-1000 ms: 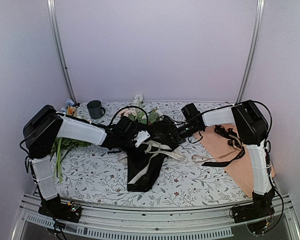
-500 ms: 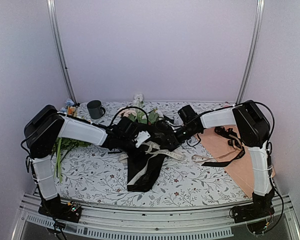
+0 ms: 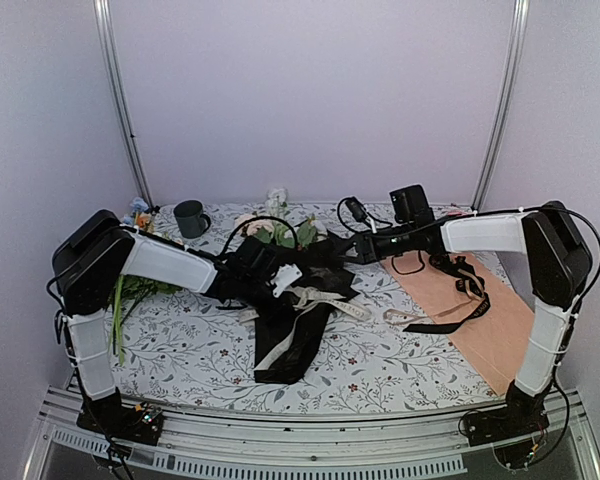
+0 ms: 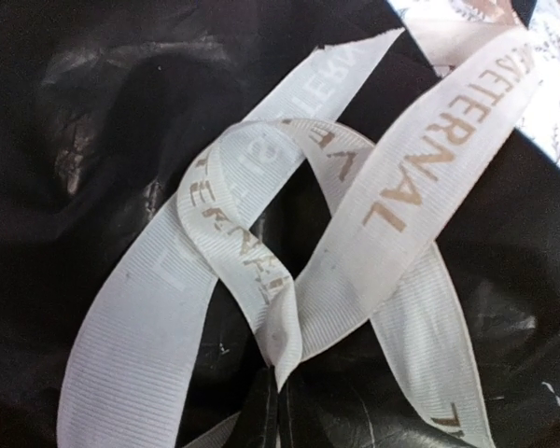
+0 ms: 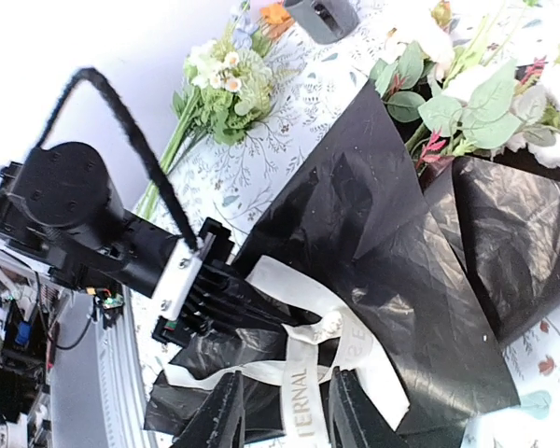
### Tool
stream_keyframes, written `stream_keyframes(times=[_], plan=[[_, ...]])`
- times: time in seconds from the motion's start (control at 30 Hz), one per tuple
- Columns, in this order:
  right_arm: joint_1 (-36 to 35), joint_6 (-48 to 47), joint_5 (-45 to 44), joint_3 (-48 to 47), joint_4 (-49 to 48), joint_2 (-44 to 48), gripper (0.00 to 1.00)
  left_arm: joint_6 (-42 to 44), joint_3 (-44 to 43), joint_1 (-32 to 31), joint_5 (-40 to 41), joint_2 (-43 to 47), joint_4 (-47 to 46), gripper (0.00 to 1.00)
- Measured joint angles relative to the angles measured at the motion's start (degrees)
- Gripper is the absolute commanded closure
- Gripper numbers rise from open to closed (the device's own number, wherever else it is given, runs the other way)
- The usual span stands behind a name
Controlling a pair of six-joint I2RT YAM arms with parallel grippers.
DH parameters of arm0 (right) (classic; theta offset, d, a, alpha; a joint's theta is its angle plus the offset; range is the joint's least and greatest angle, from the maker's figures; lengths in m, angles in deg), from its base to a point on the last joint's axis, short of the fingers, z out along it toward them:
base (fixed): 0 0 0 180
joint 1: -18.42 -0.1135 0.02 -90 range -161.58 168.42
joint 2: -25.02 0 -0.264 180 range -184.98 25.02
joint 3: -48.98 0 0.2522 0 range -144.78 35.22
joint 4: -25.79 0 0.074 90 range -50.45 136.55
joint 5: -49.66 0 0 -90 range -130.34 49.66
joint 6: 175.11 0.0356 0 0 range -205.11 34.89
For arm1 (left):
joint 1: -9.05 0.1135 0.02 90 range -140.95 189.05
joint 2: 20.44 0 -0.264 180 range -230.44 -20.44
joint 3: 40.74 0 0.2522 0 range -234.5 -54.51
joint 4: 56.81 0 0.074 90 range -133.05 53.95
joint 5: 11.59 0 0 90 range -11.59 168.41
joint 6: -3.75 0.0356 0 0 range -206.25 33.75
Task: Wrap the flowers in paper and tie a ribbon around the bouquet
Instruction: Cross the ribbon over the folded bouquet.
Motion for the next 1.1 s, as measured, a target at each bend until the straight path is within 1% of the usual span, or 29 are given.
stream_keyframes(times=[0.07, 0.13, 0.3, 0.37, 0.47, 0.67, 0.77, 0.9, 1.1], plan=[[-0.2, 3.8, -1.0, 2.2, -2.3, 1.8, 0.68, -0.3, 0.5, 0.2, -0.7, 0.0, -0.8, 1.00], [-1.7, 8.2, -3.9, 4.6, -3.9, 3.2, 0.67, -0.7, 0.7, 0.4, -1.4, 0.0, -1.3, 1.00], [-9.8, 16.6, -12.2, 8.9, -4.2, 5.5, 0.67, -1.6, 1.2, 0.6, -2.5, 0.0, -2.4, 1.00], [-12.9, 19.0, -13.7, 9.4, -4.1, 5.9, 0.67, -1.9, 1.5, 0.7, -2.9, 0.0, -2.9, 1.00], [-16.1, 20.7, -13.4, 8.7, -3.7, 5.3, 0.67, -2.5, 1.8, 0.8, -3.4, 0.0, -3.4, 1.00], [-16.7, 22.0, -10.4, 5.7, -2.4, -0.9, 0.67, -3.6, 1.8, 1.1, -4.5, -0.6, -4.1, 1.00], [-17.2, 22.9, -10.2, 5.7, -0.7, -2.8, 0.63, -4.0, 1.9, 1.2, -4.9, -0.7, -4.5, 1.00], [-18.4, 24.6, -11.3, 5.7, 0.6, -3.3, 0.61, -4.9, 2.1, 1.2, -4.9, -0.8, -4.9, 1.00], [-19.3, 28.8, -16.2, 3.8, 1.7, -4.3, 0.60, -6.7, 2.6, 1.3, -5.2, -0.8, -6.1, 1.00]])
